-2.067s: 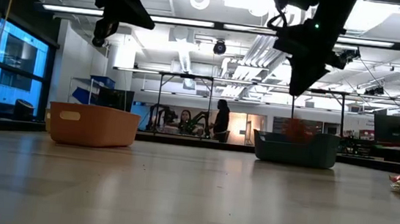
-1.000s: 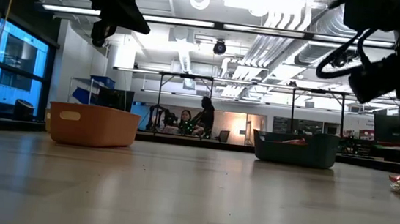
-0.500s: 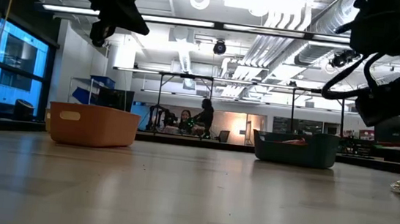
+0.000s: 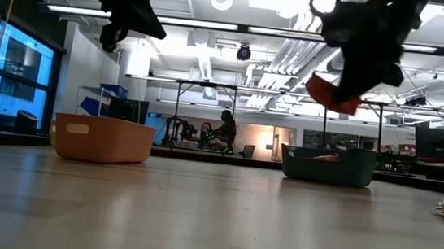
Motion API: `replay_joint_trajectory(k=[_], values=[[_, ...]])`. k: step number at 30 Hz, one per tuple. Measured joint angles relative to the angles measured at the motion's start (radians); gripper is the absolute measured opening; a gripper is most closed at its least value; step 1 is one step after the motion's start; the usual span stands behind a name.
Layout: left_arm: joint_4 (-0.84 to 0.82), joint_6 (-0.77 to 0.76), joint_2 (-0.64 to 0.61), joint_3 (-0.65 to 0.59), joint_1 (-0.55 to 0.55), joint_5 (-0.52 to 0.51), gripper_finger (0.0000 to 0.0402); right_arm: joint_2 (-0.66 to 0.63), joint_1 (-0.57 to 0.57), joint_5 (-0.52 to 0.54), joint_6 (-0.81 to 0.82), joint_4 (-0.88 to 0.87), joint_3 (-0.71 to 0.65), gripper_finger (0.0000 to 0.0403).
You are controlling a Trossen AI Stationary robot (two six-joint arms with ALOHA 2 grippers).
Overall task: Sort candy
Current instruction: Put the orange chocolate into the blue bin, then put the yellow candy into the orange bin
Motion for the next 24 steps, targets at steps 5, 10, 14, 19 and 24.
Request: replay_joint_trajectory(k=[5, 10, 14, 19, 24], values=[[0.0, -0.011, 0.0, 0.0, 0.0, 0.0, 0.0, 0.0, -0.14, 0.063, 0.016, -0.146, 0.006, 0.0059], [-0.001, -0.009, 0.0, 0.0, 0.0, 0.0, 0.0, 0.002, -0.211, 0.029, -0.029, -0.178, -0.02, 0.0111], [-0.001, 0.004, 0.0, 0.0, 0.0, 0.0, 0.0, 0.002, -0.217, 0.019, -0.032, -0.175, -0.02, 0.0154], [-0.001, 0.01, 0.0, 0.0, 0.0, 0.0, 0.0, 0.001, -0.155, -0.262, -0.103, -0.178, -0.02, 0.0183], [-0.001, 0.011, 0.0, 0.0, 0.0, 0.0, 0.0, 0.001, 0.029, -0.415, -0.084, -0.173, -0.02, 0.0186]])
